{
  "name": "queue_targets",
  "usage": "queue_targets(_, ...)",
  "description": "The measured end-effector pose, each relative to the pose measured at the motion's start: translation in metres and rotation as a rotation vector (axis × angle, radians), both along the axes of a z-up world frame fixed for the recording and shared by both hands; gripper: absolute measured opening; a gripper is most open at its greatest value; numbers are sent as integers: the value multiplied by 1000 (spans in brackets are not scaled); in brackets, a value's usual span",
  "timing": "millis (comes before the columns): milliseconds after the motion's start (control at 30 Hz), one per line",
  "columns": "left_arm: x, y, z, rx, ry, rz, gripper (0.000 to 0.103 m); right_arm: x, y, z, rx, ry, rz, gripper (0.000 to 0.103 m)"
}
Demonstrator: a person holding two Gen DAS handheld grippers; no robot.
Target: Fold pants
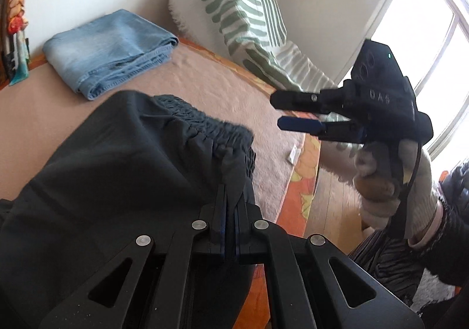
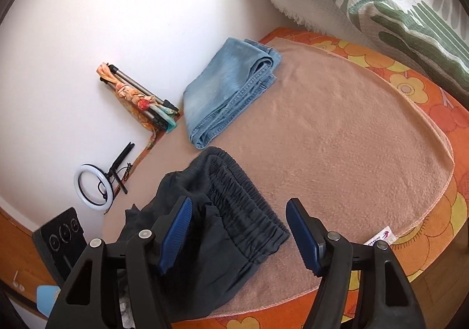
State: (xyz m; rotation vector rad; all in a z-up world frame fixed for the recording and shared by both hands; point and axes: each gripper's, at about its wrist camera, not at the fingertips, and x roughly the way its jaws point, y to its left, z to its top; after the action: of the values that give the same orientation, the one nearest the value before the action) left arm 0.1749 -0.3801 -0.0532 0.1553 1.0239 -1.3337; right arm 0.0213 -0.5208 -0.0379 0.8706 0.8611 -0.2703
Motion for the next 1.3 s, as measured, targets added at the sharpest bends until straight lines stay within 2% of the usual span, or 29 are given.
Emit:
queue_targets(133, -3, -7, -16, 28, 8, 0, 1, -7, -4, -15, 86, -1, -15, 71)
queue_targets(200, -1, -6, -17, 26, 22, 6, 1, -8, -4, -21, 94, 19, -13, 71)
queue_targets(300, -4, 1, -13, 8, 38, 18, 1, -10, 1, -30, 158, 8, -7, 71)
queue_targets(333, -5, 1, -11, 0, 44, 22, 1, -10, 3, -31, 170, 3, 1, 69)
queue_targets(367, -6, 1, -9, -5, 46, 21, 1, -8, 6, -31, 183, -5, 12, 61)
queue_targets(433, -11, 1, -7, -7, 39, 15, 1, -5, 11, -32, 214, -19, 40, 54)
queue_targets(600, -15, -6, -7, -8, 45, 1, 1, 8, 18, -49, 258, 39, 46, 53)
queue_targets(667, -18, -8, -7, -3, 43, -3, 1, 10, 18, -56, 288, 29, 30, 53)
queue_targets(700, -19, -8, -6, -2, 43, -5, 1, 12, 19, -57, 289, 21, 26, 49)
queue_targets(733, -20, -8, -5, -3, 43, -5, 1, 13, 21, -56, 281, 15, 31, 31)
queue_targets(833, -21, -3, 0, -21, 68, -2, 1, 14, 27, -43, 224, -4, 49, 21)
queue_targets(867, -23, -2, 2, -28, 76, -4, 1, 11, 28, -36, 204, -19, 57, 13)
queue_targets(967, -33, -3, 1, -25, 83, -29, 1, 1, 24, -23, 198, -50, 62, 12)
queue_targets(1100, -41, -10, -19, 16, 98, -47, 1, -10, 19, -44, 192, 50, 43, 15)
queue_targets(1133, -42, -10, -22, 20, 106, -47, 1, -14, 19, -49, 199, 66, 27, 24)
queue_targets(1167, -42, -10, -26, 23, 112, -48, 1, -17, 18, -51, 201, 85, 15, 39)
queue_targets(1200, -42, -9, -28, 21, 115, -46, 1, -22, 16, -53, 204, 97, 2, 44)
queue_targets(1300, -39, -7, -31, 7, 134, -36, 1, -32, 10, -58, 243, 60, -20, 57)
